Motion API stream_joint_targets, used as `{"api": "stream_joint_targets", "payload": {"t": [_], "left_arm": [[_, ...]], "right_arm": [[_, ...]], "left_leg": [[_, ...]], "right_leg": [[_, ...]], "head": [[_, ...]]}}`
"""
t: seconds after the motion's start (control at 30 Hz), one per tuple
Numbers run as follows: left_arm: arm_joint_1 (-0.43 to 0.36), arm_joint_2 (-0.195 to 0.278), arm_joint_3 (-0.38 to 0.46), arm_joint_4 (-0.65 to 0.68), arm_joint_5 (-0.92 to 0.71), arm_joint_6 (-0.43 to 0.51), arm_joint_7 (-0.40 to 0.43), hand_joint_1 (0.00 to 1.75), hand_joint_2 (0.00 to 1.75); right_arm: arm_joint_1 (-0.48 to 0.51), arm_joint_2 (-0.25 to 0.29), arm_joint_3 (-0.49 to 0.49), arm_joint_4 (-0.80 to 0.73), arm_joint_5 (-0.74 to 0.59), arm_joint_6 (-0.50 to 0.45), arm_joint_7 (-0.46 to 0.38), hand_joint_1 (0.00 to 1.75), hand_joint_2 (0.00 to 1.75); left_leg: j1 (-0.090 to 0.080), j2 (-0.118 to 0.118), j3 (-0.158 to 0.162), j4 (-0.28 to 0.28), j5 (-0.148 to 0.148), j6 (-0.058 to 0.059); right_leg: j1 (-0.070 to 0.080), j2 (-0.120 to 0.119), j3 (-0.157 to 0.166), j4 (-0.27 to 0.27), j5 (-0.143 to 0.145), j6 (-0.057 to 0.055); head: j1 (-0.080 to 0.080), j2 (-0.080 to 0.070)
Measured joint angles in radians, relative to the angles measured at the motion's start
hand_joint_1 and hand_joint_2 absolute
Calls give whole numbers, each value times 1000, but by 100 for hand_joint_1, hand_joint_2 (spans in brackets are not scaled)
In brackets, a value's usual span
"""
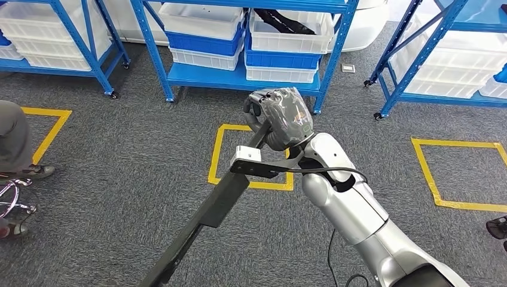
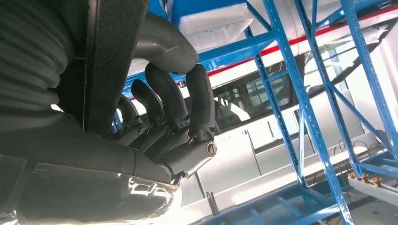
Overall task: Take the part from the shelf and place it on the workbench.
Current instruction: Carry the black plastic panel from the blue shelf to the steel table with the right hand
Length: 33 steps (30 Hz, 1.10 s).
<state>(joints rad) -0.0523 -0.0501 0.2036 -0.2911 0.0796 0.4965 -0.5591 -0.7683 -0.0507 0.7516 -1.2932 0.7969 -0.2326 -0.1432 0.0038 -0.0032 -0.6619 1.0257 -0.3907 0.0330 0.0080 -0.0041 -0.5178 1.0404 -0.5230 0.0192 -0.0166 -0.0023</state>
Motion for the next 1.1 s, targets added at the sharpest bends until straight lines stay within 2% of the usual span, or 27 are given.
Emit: {"api": "stream_joint_targets", "payload": {"t": [0.03, 0.07, 0.13, 0.17, 0.2, 0.27, 0.3, 0.33, 0.37, 0.4, 0.47, 0.5, 0.53, 0.63, 0.67, 0.73, 0.8, 0.83, 0.87, 0.9, 0.93, 1.0, 1.03, 1.1], "left_arm": [[0, -1, 0, 0, 0, -1, 0, 0, 175], [0, -1, 0, 0, -2, -2, 0, 0, 175], [0, 0, 0, 0, -5, -4, 0, 0, 175], [0, 0, 0, 0, -7, -6, 1, 0, 175], [-1, 1, 0, 0, -8, -6, 2, 0, 175], [-2, 3, 0, 0, -9, -7, 6, 0, 175], [-3, 4, 0, 0, -9, -7, 7, 0, 175], [-4, 5, 0, 0, -9, -7, 9, 0, 175], [-4, 5, 0, 0, -9, -7, 10, 0, 175], [-5, 6, 0, 0, -9, -7, 10, 0, 175], [-9, 5, 0, 0, -10, -8, 11, 0, 175], [-10, 5, 0, 0, -10, -9, 11, 0, 175], [-12, 5, 0, 0, -11, -9, 11, 0, 175], [-15, 5, 0, 0, -14, -11, 11, 0, 175], [-16, 4, 0, 0, -16, -11, 11, 0, 175], [-17, 4, 0, 0, -21, -12, 13, 0, 175], [-18, 4, -1, 0, -25, -12, 16, 0, 175], [-18, 4, -1, 0, -26, -13, 17, 0, 175], [-18, 4, -2, 0, -27, -13, 18, 0, 175], [-18, 4, -4, 0, -28, -13, 19, 0, 175], [-18, 3, -5, 0, -28, -12, 20, 0, 175], [-19, 0, -6, 0, -29, -9, 22, 0, 175], [-19, -1, -6, 0, -28, -6, 22, 0, 175], [-19, -2, -6, 0, -28, -2, 22, 0, 175]], "right_arm": [[-3, 1, 0, 0, 0, 0, 0, 152, 175], [-4, 1, 0, 0, -1, -1, 0, 152, 175], [-5, 0, 0, 0, -1, -2, 3, 152, 175], [-5, -1, 1, 0, 0, -3, 5, 152, 175], [-3, -1, 1, 0, 1, -3, 7, 152, 175], [2, -2, 2, 0, 4, -3, 10, 152, 175], [6, -3, 2, 0, 6, -3, 11, 152, 175], [10, -3, 2, 0, 7, -3, 12, 152, 175], [13, -4, 2, 0, 7, -3, 13, 152, 175], [16, -5, 2, 0, 8, -3, 14, 152, 175], [17, -6, 1, 0, 8, -3, 15, 152, 175], [17, -6, 1, -1, 9, -3, 15, 152, 175], [16, -6, 1, -2, 9, -3, 16, 152, 175], [15, -8, -1, -3, 10, -3, 17, 152, 175], [15, -10, -3, -3, 11, -3, 17, 152, 175], [16, -17, -6, -3, 11, -3, 18, 152, 175], [19, -26, -7, -3, 13, -4, 19, 152, 175], [23, -31, -8, -3, 13, -4, 19, 152, 175], [26, -35, -8, -3, 14, -5, 19, 152, 175], [29, -38, -10, -3, 14, -5, 19, 152, 175], [31, -40, -12, -4, 15, -6, 19, 152, 175], [31, -42, -18, -7, 16, -7, 19, 152, 175], [31, -42, -21, -9, 16, -8, 19, 152, 175], [31, -43, -25, -12, 17, -9, 19, 152, 175]], "left_leg": [[1, 1, -2, -1, 7, -6], [1, 1, -3, -3, 14, -12], [3, 1, -8, -1, 13, -23], [3, 1, -14, 12, -8, -28], [5, 0, -24, 40, -44, -32], [9, 0, -52, 145, -133, -42], [10, 0, -63, 200, -159, -47], [12, 0, -65, 236, -164, -51], [14, 0, -49, 236, -150, -55], [18, 1, -13, 199, -125, -58], [22, 0, 66, 87, -108, -66], [22, -2, 88, 49, -109, -64], [20, -4, 94, 35, -116, -58], [16, -4, 80, 31, -102, -29], [15, -3, 75, 29, -94, -18], [14, 0, 57, 25, -77, 3], [12, 0, 32, 25, -59, 11], [11, 0, 20, 26, -50, 12], [9, 0, 9, 26, -41, 11], [8, 0, -1, 26, -32, 10], [7, 0, -11, 26, -23, 8], [4, 0, -23, 24, -7, 1], [4, 1, -26, 22, 1, -5], [5, 2, -26, 13, 18, -19]], "right_leg": [[5, 0, 17, -34, -5, -9], [7, 0, 19, -46, -4, -15], [-4, 0, 9, -51, 11, -25], [-11, 0, 6, -53, 20, -32], [-17, -1, 1, -55, 31, -37], [-16, -2, -18, -52, 49, -44], [-16, -2, -30, -50, 58, -45], [-16, -2, -41, -47, 65, -43], [-17, -2, -53, -42, 70, -40], [-19, -2, -64, -34, 72, -37], [-18, -2, -84, -16, 76, -30], [-16, -1, -91, -9, 78, -26], [-12, -1, -97, -5, 82, -21], [-7, 0, -108, 0, 90, -1], [-8, 0, -118, 15, 77, 2], [-11, 1, -156, 102, 14, 0], [-12, 2, -198, 234, -55, -1], [-11, 2, -204, 274, -70, 3], [-11, 2, -193, 280, -68, 7], [-10, 2, -161, 246, -52, 10], [-8, 2, -113, 182, -34, 10], [0, 0, -18, 41, -20, -2], [4, 0, 6, -3, -20, -8], [9, 0, 9, -28, -11, -19]], "head": [[1, 0], [1, 0], [5, 0], [4, 0], [3, 0], [0, 0], [0, 0], [0, 0], [0, 0], [0, 0], [-1, 0], [-1, 0], [-2, 0], [-1, 0], [-1, 0], [2, 0], [3, 0], [3, 0], [4, 0], [4, 0], [3, 0], [2, 0], [2, 0], [4, 0]]}}
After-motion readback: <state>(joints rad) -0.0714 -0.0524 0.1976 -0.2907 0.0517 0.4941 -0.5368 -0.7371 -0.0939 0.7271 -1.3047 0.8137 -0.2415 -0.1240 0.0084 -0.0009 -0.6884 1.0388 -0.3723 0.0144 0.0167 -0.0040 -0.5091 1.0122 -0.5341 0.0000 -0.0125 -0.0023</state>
